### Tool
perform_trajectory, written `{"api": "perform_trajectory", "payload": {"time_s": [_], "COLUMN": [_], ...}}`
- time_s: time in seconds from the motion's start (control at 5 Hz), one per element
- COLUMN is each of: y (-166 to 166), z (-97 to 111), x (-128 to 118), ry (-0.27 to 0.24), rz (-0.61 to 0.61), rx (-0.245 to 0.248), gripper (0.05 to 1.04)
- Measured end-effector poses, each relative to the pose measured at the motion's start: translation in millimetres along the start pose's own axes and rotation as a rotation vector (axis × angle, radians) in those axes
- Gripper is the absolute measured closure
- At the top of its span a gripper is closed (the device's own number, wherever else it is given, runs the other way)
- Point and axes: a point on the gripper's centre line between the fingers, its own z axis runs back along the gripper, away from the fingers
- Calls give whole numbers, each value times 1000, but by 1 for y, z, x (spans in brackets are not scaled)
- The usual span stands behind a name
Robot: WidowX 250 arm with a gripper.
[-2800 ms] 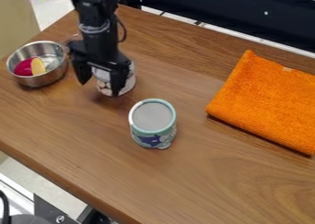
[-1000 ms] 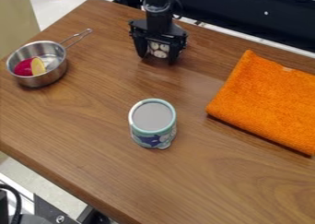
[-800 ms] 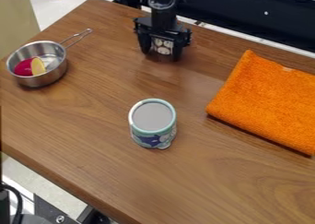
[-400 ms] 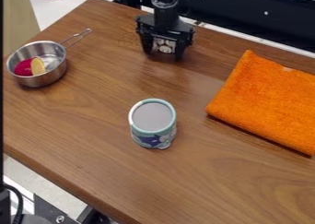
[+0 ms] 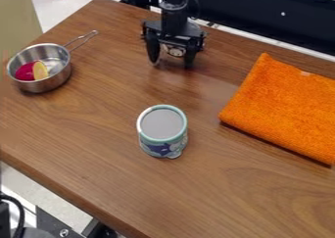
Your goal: Move the gray can to the top of the table
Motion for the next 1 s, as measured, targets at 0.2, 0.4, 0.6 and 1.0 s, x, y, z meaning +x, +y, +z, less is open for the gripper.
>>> {"api": "perform_trajectory", "payload": {"time_s": [0.2, 0.4, 0.6, 1.0], "y": [2, 6, 14, 51], "z": [15, 25, 27, 58], "x": [-9, -30, -51, -101], "ry": [-7, 8, 53, 15], "rz": [-5, -22, -39, -28], "rx": [-15, -25, -18, -4], "gripper": [88, 88, 88, 88]}}
